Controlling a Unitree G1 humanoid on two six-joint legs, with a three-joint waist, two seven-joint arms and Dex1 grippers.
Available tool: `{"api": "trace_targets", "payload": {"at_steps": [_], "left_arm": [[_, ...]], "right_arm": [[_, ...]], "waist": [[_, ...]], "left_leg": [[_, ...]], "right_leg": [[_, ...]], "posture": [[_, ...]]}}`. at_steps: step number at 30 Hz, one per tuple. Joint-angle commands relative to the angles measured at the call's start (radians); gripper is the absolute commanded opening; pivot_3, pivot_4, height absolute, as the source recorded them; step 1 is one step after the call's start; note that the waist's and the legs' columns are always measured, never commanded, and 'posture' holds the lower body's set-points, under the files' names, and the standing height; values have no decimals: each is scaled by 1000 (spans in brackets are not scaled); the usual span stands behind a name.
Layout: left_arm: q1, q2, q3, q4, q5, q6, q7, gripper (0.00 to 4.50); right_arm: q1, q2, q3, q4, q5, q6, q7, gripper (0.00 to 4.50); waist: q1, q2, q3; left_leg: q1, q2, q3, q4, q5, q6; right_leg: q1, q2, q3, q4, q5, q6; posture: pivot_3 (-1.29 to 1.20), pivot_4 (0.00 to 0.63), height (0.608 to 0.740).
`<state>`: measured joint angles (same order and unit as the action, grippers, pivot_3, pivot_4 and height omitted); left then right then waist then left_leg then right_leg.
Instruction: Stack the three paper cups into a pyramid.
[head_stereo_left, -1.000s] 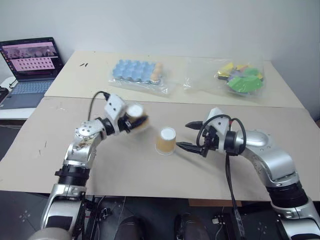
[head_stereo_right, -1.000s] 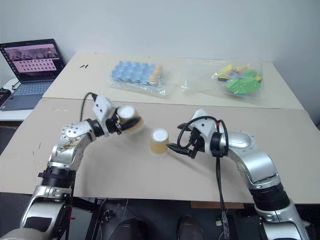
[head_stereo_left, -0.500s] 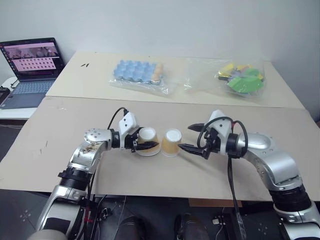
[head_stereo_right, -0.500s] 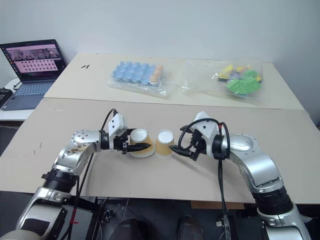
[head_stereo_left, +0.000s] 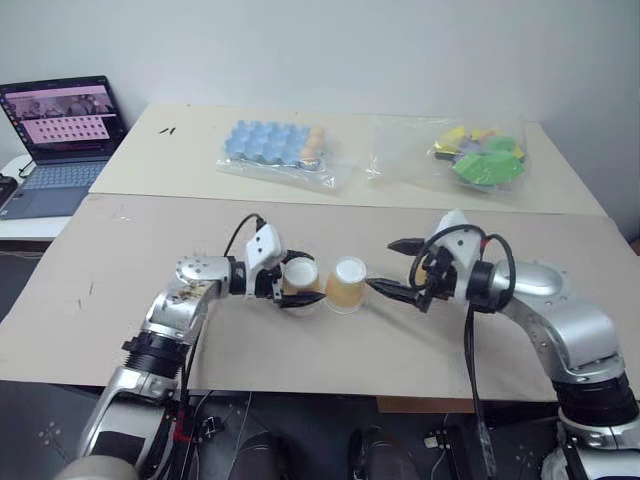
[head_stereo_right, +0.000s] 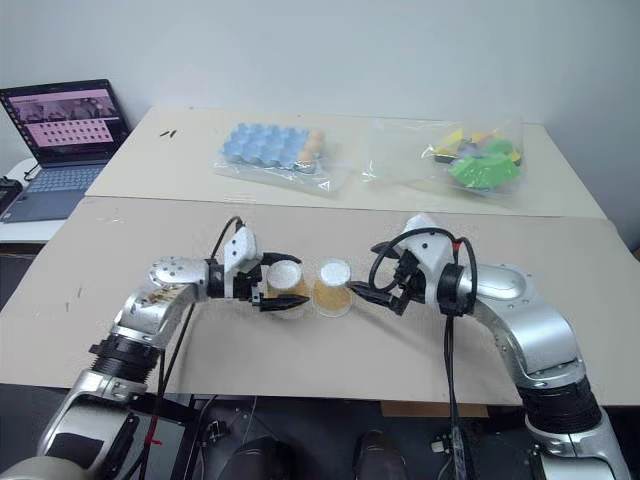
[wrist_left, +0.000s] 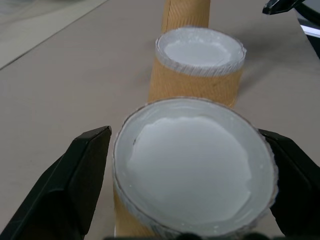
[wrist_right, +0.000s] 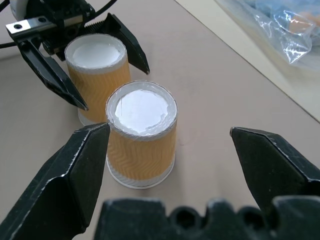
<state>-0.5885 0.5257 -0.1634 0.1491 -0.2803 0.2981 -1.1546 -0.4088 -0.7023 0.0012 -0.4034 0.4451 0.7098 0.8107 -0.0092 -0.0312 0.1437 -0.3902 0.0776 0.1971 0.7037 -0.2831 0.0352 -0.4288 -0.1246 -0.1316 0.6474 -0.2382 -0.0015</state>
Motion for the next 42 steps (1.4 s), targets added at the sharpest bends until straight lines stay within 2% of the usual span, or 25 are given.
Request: {"api": "trace_targets", "payload": {"at_steps": [1, 4, 6, 10, 14, 18, 23, 30, 42], "left_arm": [[1, 94, 83, -182, -90, 113, -33, 4466], [11, 200, 159, -306, -183, 239, -56, 4466], [12, 257, 217, -369, -243, 311, -51, 4466], [20, 290, 266, -459, -324, 407, 3, 4466], [32, 288, 278, -522, -358, 449, 57, 4466], [26, 290, 284, -543, -384, 470, 95, 4466], [26, 298, 279, -551, -395, 472, 121, 4466], [26, 298, 271, -566, -403, 471, 158, 4466], [9, 296, 256, -547, -388, 453, 172, 4466]], "right_arm": [[-12, -60, -160, -64, 117, 41, 43, 4500], [22, -127, -323, -32, 207, 69, 93, 4500], [75, -182, -408, 24, 202, 55, 121, 4500], [183, -262, -373, 146, 64, -49, 129, 4500], [211, -299, -242, 273, -89, -160, 127, 4500], [152, -254, -129, 357, -150, -224, 131, 4500], [37, -175, -75, 404, -150, -232, 125, 4500], [-80, -87, -86, 416, -97, -173, 121, 4500], [-71, -77, -103, 450, -92, -161, 115, 4500]], "waist": [[0, 0, 0], [0, 0, 0], [6, 0, 0], [16, 0, 0], [14, 0, 0], [2, 0, 0], [-5, 1, 1], [5, 1, 1], [10, 1, 1]], "left_leg": [[0, 0, 0, 0, 0, 0], [0, 0, 0, 0, 0, 1], [0, 0, -1, -1, 0, 1], [3, 0, -1, -1, -2, 2], [5, -2, 0, 0, -1, 2], [5, -2, 0, -1, -1, 2], [5, -2, 1, -1, -1, 2], [4, -3, 0, -1, -1, 2], [4, -3, 0, -1, -1, 2]], "right_leg": [[0, 0, 0, 0, 0, 0], [0, 0, 0, 0, 0, 0], [0, 0, 0, -1, 0, 0], [5, -1, 0, -2, -1, 1], [5, -2, 6, 0, -1, 3], [4, -1, 6, 1, -2, 3], [4, -1, 7, 1, -2, 3], [4, -1, 6, 0, -2, 3], [4, -1, 5, 0, -2, 3]], "posture": [[0, 150, 733], [0, 150, 733], [0, 150, 733], [0, 150, 733], [0, 150, 733], [0, 150, 733], [0, 150, 733], [0, 150, 733], [0, 150, 733]]}}
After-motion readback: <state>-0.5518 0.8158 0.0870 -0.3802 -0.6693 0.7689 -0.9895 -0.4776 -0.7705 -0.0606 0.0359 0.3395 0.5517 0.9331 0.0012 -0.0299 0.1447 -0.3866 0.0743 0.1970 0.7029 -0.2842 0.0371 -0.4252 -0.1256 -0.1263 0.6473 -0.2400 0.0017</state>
